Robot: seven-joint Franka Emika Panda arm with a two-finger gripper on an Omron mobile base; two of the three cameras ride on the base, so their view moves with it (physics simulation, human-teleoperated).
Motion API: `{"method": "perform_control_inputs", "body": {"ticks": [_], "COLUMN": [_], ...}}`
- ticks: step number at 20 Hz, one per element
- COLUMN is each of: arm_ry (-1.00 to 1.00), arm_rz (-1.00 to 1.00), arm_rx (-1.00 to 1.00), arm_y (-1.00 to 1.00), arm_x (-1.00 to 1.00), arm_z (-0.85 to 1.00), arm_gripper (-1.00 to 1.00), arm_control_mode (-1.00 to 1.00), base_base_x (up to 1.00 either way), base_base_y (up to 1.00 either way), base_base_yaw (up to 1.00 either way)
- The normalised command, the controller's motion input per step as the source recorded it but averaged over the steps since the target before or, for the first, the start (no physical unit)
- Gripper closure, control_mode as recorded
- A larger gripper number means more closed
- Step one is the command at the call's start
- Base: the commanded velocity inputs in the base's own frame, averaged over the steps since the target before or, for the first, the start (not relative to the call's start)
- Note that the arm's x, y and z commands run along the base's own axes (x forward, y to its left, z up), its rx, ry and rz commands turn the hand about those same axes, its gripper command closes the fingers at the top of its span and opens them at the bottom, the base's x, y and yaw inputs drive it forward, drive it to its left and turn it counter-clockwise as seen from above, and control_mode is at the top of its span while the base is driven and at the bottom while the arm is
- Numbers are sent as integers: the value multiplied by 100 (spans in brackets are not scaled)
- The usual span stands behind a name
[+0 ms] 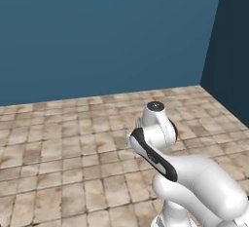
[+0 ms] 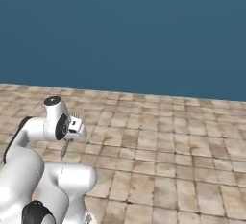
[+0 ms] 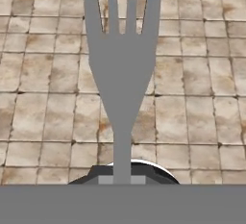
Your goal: Take the fork and place it on the left side of the plate. Then take the spoon and place it on the right side of the plate. Make sure they're directly next to the plate.
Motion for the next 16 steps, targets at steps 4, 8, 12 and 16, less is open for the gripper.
{"method": "perform_control_inputs", "body": {"ticks": [4,8,12,16], "arm_ry": [0,0,0,0], "arm_rz": [0,0,0,0], "arm_rx": [0,0,0,0], "arm_y": [0,0,0,0], "arm_x": [0,0,0,0], "arm_z": [0,0,0,0], "arm_gripper": [100,100,100,100], "arm_control_mode": [100,100,100,100], "base_base_x": [100,100,100,100], "base_base_y": [0,0,0,0], "base_base_yaw": [23,28,40,54]}}
